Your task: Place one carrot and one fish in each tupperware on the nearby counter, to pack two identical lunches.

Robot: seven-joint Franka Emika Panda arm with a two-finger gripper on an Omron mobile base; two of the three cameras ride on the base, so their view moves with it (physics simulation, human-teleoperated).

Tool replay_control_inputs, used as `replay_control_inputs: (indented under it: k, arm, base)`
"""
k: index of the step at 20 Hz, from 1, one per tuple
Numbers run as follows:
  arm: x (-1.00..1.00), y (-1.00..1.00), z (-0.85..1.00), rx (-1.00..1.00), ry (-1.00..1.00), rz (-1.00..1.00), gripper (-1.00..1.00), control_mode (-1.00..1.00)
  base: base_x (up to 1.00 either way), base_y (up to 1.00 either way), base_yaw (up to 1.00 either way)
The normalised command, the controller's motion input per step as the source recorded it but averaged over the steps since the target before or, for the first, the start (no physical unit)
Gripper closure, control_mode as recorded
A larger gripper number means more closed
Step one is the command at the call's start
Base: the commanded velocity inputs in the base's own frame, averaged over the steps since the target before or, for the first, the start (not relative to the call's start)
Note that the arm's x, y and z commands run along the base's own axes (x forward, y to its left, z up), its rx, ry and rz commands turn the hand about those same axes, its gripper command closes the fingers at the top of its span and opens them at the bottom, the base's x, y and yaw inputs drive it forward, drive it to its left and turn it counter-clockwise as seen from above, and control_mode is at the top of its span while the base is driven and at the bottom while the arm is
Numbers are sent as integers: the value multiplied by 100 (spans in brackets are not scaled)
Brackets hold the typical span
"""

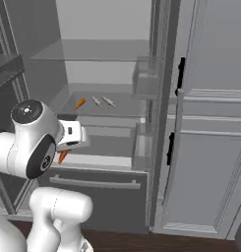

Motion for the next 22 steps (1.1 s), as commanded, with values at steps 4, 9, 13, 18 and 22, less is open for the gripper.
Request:
replay_control_inputs:
  k: [4, 9, 13, 18, 22]
  arm:
    - [0, 0, 0, 0, 0, 0, 100, 100]
    - [0, 0, 0, 0, 0, 0, 100, 100]
    - [0, 0, 0, 0, 0, 0, 100, 100]
    - [0, 0, 0, 0, 0, 0, 100, 100]
    - [0, 0, 0, 0, 0, 0, 100, 100]
  base:
    - [-100, -1, -24]
    - [-100, -1, -48]
    - [-64, -17, -71]
    - [-38, -33, -72]
    - [0, -63, -78]
